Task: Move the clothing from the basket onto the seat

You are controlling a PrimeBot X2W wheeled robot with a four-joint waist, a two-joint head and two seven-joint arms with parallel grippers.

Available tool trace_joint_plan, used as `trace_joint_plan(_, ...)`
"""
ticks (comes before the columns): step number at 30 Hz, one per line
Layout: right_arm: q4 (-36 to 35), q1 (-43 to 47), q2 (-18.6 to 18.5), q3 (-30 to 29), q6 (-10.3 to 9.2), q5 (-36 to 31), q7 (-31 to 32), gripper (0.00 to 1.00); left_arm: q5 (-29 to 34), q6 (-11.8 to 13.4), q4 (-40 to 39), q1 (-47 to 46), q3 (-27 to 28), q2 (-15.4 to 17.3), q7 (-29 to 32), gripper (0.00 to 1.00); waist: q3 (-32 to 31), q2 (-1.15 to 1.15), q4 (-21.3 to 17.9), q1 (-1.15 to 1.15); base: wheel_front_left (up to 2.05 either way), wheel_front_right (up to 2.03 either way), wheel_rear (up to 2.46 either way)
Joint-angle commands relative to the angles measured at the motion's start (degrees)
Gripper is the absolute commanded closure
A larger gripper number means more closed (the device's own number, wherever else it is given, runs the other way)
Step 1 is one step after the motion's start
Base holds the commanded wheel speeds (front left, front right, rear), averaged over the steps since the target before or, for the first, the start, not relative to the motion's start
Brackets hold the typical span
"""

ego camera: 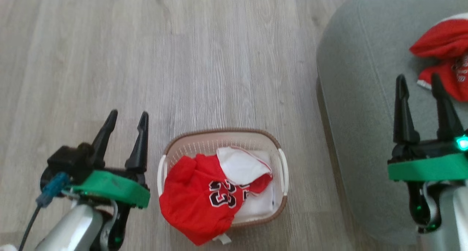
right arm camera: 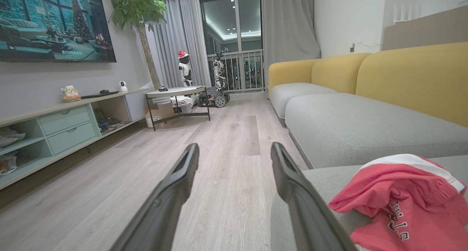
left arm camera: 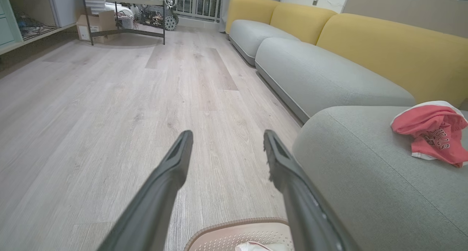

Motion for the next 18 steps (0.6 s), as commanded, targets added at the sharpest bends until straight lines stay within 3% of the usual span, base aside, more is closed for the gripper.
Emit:
trace_joint_plan(1,-2.2,-2.6,-0.9,1.0,-0.02,-0.7,-0.7,0.0,0.6,-0.5,-1.0,-3.7,2.3,1.1,0.0,0.0,3.2,0.0,-0.7,0.0,0.0,0.0,0.0)
trace_joint_plan(18,-3.9,-10.5,0.1,0.4,-0.02,-2.5,-2.0,0.0,2.6,-5.2,4.2,-15.7,0.3,-1.7,-0.3,0.0,17.4,0.0,-1.8,0.0,0.0,0.0,0.0)
